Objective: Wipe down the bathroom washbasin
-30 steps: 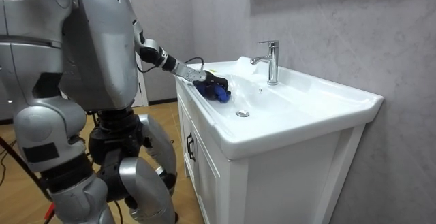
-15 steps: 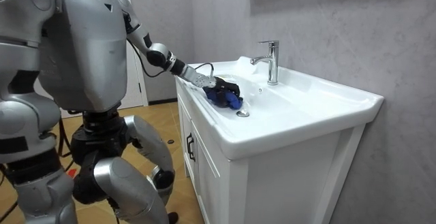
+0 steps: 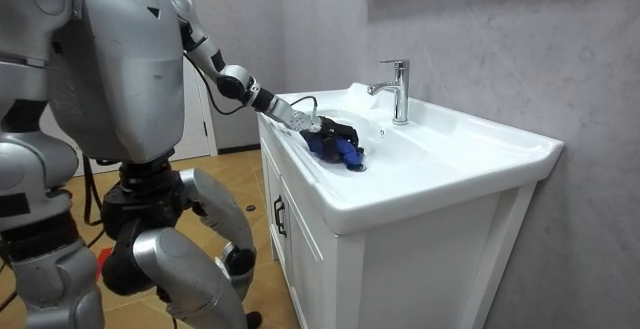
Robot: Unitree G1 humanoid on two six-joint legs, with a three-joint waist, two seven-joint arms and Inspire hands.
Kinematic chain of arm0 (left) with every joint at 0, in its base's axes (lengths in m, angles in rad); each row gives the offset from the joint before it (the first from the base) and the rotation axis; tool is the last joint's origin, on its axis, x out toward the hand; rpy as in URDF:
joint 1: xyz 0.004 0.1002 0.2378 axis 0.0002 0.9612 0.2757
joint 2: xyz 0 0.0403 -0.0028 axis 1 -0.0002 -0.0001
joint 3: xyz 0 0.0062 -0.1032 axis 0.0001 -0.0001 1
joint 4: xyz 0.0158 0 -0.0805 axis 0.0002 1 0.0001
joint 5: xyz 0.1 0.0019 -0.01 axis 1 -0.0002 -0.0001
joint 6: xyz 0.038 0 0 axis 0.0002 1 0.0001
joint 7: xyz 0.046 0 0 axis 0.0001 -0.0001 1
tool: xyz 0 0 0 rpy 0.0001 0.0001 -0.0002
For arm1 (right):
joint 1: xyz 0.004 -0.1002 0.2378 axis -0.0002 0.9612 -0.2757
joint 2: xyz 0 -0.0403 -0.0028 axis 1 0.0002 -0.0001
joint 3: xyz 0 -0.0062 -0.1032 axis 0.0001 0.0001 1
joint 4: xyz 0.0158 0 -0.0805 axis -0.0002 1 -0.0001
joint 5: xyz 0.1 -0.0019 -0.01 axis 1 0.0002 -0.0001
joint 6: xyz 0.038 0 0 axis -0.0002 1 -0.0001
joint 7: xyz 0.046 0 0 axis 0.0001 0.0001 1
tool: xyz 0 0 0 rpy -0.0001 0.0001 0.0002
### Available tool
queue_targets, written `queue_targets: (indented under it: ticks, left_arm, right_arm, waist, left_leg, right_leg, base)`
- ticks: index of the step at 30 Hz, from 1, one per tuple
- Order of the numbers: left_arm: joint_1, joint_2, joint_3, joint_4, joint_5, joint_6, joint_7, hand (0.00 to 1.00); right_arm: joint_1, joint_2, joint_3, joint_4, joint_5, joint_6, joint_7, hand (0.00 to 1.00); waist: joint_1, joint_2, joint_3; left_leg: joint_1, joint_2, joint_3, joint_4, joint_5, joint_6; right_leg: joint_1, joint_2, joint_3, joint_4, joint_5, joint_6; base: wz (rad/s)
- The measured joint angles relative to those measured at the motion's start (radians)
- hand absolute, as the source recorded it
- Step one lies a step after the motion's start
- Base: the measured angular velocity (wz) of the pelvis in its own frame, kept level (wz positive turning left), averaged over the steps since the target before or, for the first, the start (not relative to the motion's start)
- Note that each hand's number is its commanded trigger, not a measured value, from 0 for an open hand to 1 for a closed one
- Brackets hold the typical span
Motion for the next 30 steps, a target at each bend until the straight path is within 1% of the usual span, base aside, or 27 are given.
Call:
queue_targets:
  ticks: [1,2,3,5,6,7,8,9,10,11,12,13,15,17,19,21,22,23,24,25,26,27,29,30]
  left_arm:
    - [0.000,-0.006,-0.016,-0.006,-0.011,0.004,0.004,1.00]
    - [-0.001,-0.011,-0.027,-0.009,-0.020,0.012,0.012,1.00]
    - [-0.003,-0.013,-0.030,-0.011,-0.026,0.015,0.013,1.00]
    - [-0.008,-0.021,-0.036,-0.021,-0.044,0.020,0.013,1.00]
    - [-0.008,-0.023,-0.036,-0.032,-0.046,0.020,0.013,1.00]
    - [-0.007,-0.031,-0.036,-0.049,-0.060,0.019,0.013,1.00]
    - [-0.007,-0.046,-0.037,-0.062,-0.065,0.019,0.013,1.00]
    - [-0.007,-0.054,-0.038,-0.072,-0.065,0.019,0.014,1.00]
    - [-0.007,-0.070,-0.039,-0.087,-0.065,0.019,0.018,1.00]
    - [-0.009,-0.078,-0.040,-0.091,-0.064,0.020,0.023,1.00]
    - [-0.011,-0.079,-0.042,-0.091,-0.064,0.020,0.023,1.00]
    - [-0.020,-0.080,-0.056,-0.091,-0.065,0.019,0.023,1.00]
    - [-0.026,-0.080,-0.078,-0.090,-0.067,0.019,0.023,1.00]
    - [-0.025,-0.080,-0.087,-0.095,-0.115,0.019,0.032,1.00]
    - [-0.024,-0.080,-0.087,-0.105,-0.175,0.019,0.032,1.00]
    - [-0.018,-0.080,-0.087,-0.119,-0.212,0.018,0.032,1.00]
    - [-0.013,-0.084,-0.088,-0.128,-0.229,0.013,0.031,1.00]
    - [-0.012,-0.095,-0.088,-0.134,-0.247,0.005,0.031,1.00]
    - [-0.012,-0.103,-0.088,-0.136,-0.259,-0.002,0.030,1.00]
    - [-0.012,-0.118,-0.091,-0.139,-0.274,-0.018,0.023,1.00]
    - [-0.012,-0.131,-0.103,-0.145,-0.300,-0.041,0.012,1.00]
    - [-0.012,-0.139,-0.106,-0.148,-0.306,-0.053,0.005,1.00]
    - [-0.013,-0.160,-0.121,-0.165,-0.346,-0.091,-0.013,1.00]
    - [-0.013,-0.164,-0.124,-0.168,-0.356,-0.099,-0.015,1.00]
  right_arm:
    - [-0.004,0.002,0.000,0.000,-0.001,0.002,0.002,0.00]
    - [-0.006,0.002,0.001,0.000,-0.001,0.002,0.001,0.00]
    - [-0.007,0.002,0.001,-0.001,-0.001,0.002,0.000,0.00]
    - [-0.010,0.003,0.002,-0.004,-0.003,0.002,0.000,0.00]
    - [-0.012,0.003,0.003,-0.004,-0.006,0.002,-0.001,0.00]
    - [-0.016,0.004,0.003,-0.006,-0.009,0.002,-0.002,0.00]
    - [-0.016,0.004,0.004,-0.008,-0.009,0.001,-0.004,0.00]
    - [-0.017,0.004,0.006,-0.010,-0.009,0.002,-0.004,0.00]
    - [-0.020,0.005,0.012,-0.009,-0.008,0.002,-0.005,0.00]
    - [-0.022,0.008,0.023,-0.008,-0.008,0.002,-0.005,0.00]
    - [-0.022,0.009,0.032,-0.008,-0.007,0.002,-0.005,0.00]
    - [-0.019,0.014,0.040,-0.006,-0.006,0.002,-0.002,0.00]
    - [-0.018,0.020,0.040,-0.009,-0.006,0.002,0.004,0.00]
    - [-0.013,0.019,0.041,-0.015,-0.008,0.002,0.006,0.00]
    - [-0.006,0.019,0.041,-0.021,-0.008,0.002,0.010,0.00]
    - [-0.003,0.016,0.040,-0.024,-0.008,0.001,0.015,0.00]
    - [-0.002,0.012,0.040,-0.024,-0.008,0.001,0.016,0.00]
    - [0.000,0.006,0.040,-0.025,-0.007,-0.002,0.016,0.00]
    - [0.004,0.004,0.040,-0.024,-0.005,-0.004,0.016,0.00]
    - [0.006,0.002,0.040,-0.026,0.000,-0.008,0.017,0.00]
    - [0.015,0.000,0.040,-0.028,0.001,-0.010,0.018,0.00]
    - [0.014,0.000,0.041,-0.030,0.001,-0.011,0.019,0.00]
    - [0.014,0.000,0.041,-0.038,0.001,-0.019,0.032,0.00]
    - [0.015,0.000,0.041,-0.040,0.001,-0.021,0.036,0.00]
  waist:
    - [-0.008,-0.006,-0.0004]
    - [-0.013,-0.007,-0.0002]
    - [-0.014,-0.007,-0.0004]
    - [-0.017,-0.009,-0.0017]
    - [-0.018,-0.009,-0.0017]
    - [-0.024,-0.010,-0.0018]
    - [-0.029,-0.012,-0.0017]
    - [-0.029,-0.012,-0.0016]
    - [-0.029,-0.012,-0.0016]
    - [-0.029,-0.012,-0.0018]
    - [-0.030,-0.011,-0.0018]
    - [-0.036,-0.007,-0.0013]
    - [-0.036,-0.007,-0.0014]
    - [-0.036,0.002,-0.0001]
    - [-0.037,0.006,0.0001]
    - [-0.037,0.010,0.0002]
    - [-0.038,0.012,-0.0005]
    - [-0.039,0.018,-0.0032]
    - [-0.039,0.023,-0.0058]
    - [-0.039,0.016,-0.0018]
    - [-0.041,0.018,-0.0022]
    - [-0.041,0.020,-0.0019]
    - [-0.046,0.022,-0.0016]
    - [-0.047,0.022,-0.0016]
  left_leg:
    - [0.003,-0.008,0.000,-0.004,0.000,0.000]
    - [0.001,-0.011,0.002,-0.005,0.000,0.000]
    - [0.001,-0.011,0.004,-0.005,0.000,0.000]
    - [-0.003,-0.014,0.019,-0.002,0.000,0.000]
    - [-0.006,-0.015,0.019,0.000,0.000,0.000]
    - [-0.011,-0.021,0.019,0.000,0.000,0.001]
    - [-0.014,-0.028,0.020,-0.001,-0.001,0.002]
    - [-0.015,-0.029,0.021,-0.001,-0.003,0.005]
    - [-0.015,-0.030,0.023,-0.002,-0.013,0.020]
    - [-0.013,-0.029,0.023,-0.005,-0.028,0.031]
    - [-0.010,-0.029,0.024,-0.011,-0.039,0.033]
    - [-0.006,-0.029,0.025,-0.026,-0.070,0.059]
    - [-0.006,-0.029,0.030,-0.025,-0.073,0.078]
    - [-0.004,-0.029,0.037,-0.025,-0.071,0.098]
    - [-0.004,-0.030,0.037,-0.025,-0.071,0.100]
    - [-0.003,-0.032,0.036,-0.026,-0.070,0.100]
    - [-0.002,-0.037,0.036,-0.031,-0.068,0.102]
    - [0.000,-0.045,0.035,-0.035,-0.067,0.103]
    - [0.001,-0.047,0.035,-0.034,-0.067,0.103]
    - [0.006,-0.053,0.035,-0.035,-0.067,0.104]
    - [0.008,-0.056,0.035,-0.036,-0.068,0.104]
    - [0.008,-0.057,0.035,-0.036,-0.068,0.104]
    - [0.008,-0.057,0.036,-0.036,-0.069,0.106]
    - [0.008,-0.057,0.036,-0.036,-0.069,0.106]
  right_leg:
    - [-0.003,-0.007,0.004,0.004,-0.001,0.003]
    - [-0.004,-0.011,0.006,0.005,0.000,0.007]
    - [-0.004,-0.012,0.008,0.005,0.000,0.009]
    - [-0.013,-0.014,0.025,0.005,0.004,0.023]
    - [-0.016,-0.016,0.026,0.005,0.005,0.025]
    - [-0.020,-0.023,0.026,0.005,0.007,0.029]
    - [-0.023,-0.031,0.026,0.005,0.009,0.035]
    - [-0.025,-0.033,0.026,0.005,0.010,0.037]
    - [-0.027,-0.035,0.025,0.005,0.013,0.043]
    - [-0.027,-0.035,0.020,0.005,0.015,0.048]
    - [-0.027,-0.035,0.015,0.005,0.016,0.049]
    - [-0.028,-0.038,-0.002,0.007,0.017,0.051]
    - [-0.026,-0.049,-0.019,0.008,0.019,0.056]
    - [-0.020,-0.082,-0.068,0.009,0.023,0.058]
    - [-0.018,-0.090,-0.081,0.009,0.022,0.060]
    - [-0.017,-0.092,-0.083,0.009,0.021,0.059]
    - [-0.017,-0.097,-0.084,0.010,0.020,0.058]
    - [-0.016,-0.104,-0.085,0.015,0.018,0.057]
    - [-0.015,-0.108,-0.086,0.017,0.015,0.059]
    - [-0.011,-0.115,-0.087,0.025,0.009,0.062]
    - [-0.010,-0.118,-0.088,0.027,0.006,0.064]
    - [-0.011,-0.119,-0.087,0.027,0.006,0.064]
    - [-0.013,-0.118,-0.085,0.027,0.007,0.065]
    - [-0.013,-0.118,-0.084,0.027,0.006,0.065]
  base:
    - [0.00]
    - [0.00]
    - [0.00]
    - [-0.04]
    - [-0.04]
    - [0.00]
    - [0.00]
    - [0.00]
    - [-0.07]
    - [-0.07]
    - [0.04]
    - [0.10]
    - [0.03]
    - [-0.07]
    - [0.03]
    - [0.05]
    - [0.09]
    - [0.11]
    - [0.13]
    - [0.12]
    - [0.09]
    - [0.00]
    - [-0.03]
    - [-0.03]
